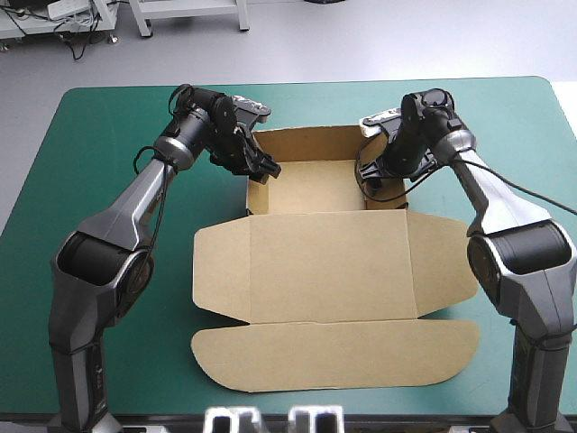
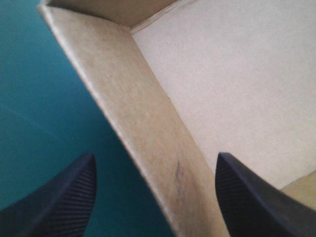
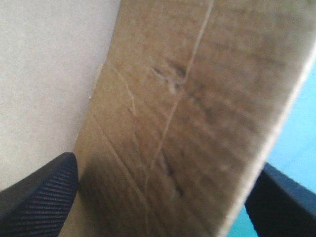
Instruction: Fold the box
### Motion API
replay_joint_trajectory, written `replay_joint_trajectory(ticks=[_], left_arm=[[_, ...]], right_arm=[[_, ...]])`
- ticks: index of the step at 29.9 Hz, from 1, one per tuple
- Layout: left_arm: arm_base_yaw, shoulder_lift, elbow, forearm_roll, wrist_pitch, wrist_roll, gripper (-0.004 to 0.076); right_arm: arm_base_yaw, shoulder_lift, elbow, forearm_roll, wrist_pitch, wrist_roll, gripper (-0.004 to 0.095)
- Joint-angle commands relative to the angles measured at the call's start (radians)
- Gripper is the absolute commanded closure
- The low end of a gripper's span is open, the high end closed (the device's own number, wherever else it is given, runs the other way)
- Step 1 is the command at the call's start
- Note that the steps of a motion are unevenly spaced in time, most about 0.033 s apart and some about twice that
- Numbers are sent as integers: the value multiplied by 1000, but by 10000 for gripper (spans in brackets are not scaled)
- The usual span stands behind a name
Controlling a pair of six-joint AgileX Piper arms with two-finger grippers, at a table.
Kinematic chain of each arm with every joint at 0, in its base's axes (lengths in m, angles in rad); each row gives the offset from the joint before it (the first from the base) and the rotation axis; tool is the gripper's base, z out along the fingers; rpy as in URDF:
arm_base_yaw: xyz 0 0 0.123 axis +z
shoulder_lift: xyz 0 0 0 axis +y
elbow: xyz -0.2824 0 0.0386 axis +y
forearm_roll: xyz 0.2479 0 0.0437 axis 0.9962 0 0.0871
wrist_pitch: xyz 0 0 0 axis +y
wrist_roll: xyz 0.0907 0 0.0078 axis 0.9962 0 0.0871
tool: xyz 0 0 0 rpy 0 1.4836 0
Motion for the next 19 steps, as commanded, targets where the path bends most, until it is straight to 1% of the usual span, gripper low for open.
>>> replay_joint_trajectory(ticks=[1,8,12,15,19], left_arm=[[-2,-69,-34,-17,56,-22,229],[-2,-106,-34,-19,56,-29,229],[-2,-150,-34,-19,55,-29,229],[-2,-206,-34,-16,55,-29,231],[-2,-325,-34,25,56,-26,237]], right_arm=[[1,-85,-30,-1,17,-5,71],[0,-164,-35,5,17,-17,70],[0,-229,-43,56,17,-56,70],[0,-288,-43,86,17,-76,73],[0,-375,-43,89,17,-113,73]])
